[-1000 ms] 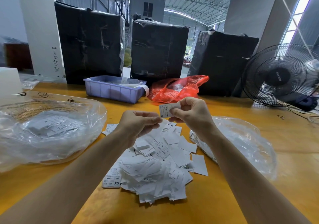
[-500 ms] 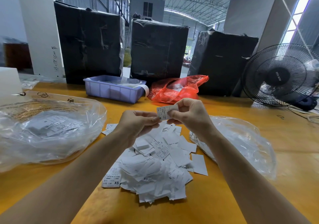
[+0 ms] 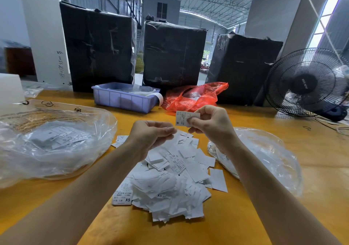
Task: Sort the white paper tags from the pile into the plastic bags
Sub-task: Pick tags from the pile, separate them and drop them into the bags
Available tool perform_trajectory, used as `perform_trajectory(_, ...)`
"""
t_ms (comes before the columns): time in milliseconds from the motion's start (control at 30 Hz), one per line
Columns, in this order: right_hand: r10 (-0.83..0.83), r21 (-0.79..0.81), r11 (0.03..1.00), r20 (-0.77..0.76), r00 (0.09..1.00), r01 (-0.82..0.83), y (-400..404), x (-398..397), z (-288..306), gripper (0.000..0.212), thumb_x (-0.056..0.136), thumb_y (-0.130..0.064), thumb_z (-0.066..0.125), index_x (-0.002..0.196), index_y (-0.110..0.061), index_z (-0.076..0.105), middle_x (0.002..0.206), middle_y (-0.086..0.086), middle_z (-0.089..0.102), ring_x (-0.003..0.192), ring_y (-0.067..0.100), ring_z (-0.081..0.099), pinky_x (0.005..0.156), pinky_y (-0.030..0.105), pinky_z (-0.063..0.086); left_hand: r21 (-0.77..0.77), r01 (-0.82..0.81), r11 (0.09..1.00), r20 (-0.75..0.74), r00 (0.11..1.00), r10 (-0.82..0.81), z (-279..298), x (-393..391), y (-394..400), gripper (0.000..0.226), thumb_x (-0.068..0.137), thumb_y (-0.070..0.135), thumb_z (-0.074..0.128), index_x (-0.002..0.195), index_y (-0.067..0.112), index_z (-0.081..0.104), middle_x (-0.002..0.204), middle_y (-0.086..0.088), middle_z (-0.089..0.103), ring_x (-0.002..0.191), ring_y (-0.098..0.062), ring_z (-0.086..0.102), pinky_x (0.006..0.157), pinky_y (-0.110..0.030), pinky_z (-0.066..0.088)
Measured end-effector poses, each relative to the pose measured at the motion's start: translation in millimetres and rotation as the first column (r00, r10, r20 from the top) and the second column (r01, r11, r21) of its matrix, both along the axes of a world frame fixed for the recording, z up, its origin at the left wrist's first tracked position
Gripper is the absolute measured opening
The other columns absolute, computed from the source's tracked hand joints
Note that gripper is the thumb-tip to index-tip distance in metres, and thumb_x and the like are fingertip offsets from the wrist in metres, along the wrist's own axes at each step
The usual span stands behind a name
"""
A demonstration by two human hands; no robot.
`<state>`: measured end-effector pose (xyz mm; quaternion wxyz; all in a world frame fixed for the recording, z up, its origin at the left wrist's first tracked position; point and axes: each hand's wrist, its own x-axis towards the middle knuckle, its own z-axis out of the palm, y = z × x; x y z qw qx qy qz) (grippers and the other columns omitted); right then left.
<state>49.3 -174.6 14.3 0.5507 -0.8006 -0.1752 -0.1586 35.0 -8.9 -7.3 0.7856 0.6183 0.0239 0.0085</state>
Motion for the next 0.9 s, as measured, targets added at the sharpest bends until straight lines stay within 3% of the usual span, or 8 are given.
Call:
perform_trajectory(200, 0.013, -0.041, 0.999, -0.004, 1.0, -0.013, 1.5, -0.9, -1.0, 0.015, 0.082, -0.003, 0.069, 0.088, 0.004, 0.057, 0.08, 0.008, 0.065, 0.053, 0.002, 0.065, 0.05, 0.011, 0.047, -0.011, 0.004, 1.0, -0.009, 1.0, -0.004, 0.3, -0.5, -0.2, 0.027, 0.064, 0.0, 0.08, 0.09, 0.001, 0.069, 0.069, -0.005, 0.073, 0.057, -0.01, 0.069, 0.046, -0.012, 0.047)
perform_trajectory(733, -0.023, -0.09, 0.996, 0.04, 0.999, 0.027, 2.1, -1.7, -1.6, 0.016, 0.083, -0.005, 0.069, 0.089, 0.003, 0.056, 0.094, 0.02, 0.067, 0.064, 0.013, 0.065, 0.051, 0.011, 0.047, -0.005, 0.003, 1.0, -0.009, 1.0, -0.003, 0.7, -0.2, 0.5, 0.025, 0.065, 0.002, 0.079, 0.089, 0.003, 0.07, 0.072, -0.005, 0.074, 0.059, -0.011, 0.07, 0.047, -0.013, 0.048)
perform_trajectory(900, -0.005, -0.144, 0.99, -0.001, 1.0, 0.005, 3.0, -1.1, -2.2, 0.013, 0.083, -0.004, 0.069, 0.083, -0.001, 0.057, 0.093, 0.019, 0.068, 0.063, 0.017, 0.069, 0.054, 0.019, 0.054, -0.004, -0.005, 1.0, -0.006, 1.0, 0.005, 0.1, 0.4, 0.5, 0.016, 0.071, -0.001, 0.075, 0.085, 0.003, 0.07, 0.066, -0.004, 0.073, 0.056, -0.01, 0.069, 0.047, -0.013, 0.049)
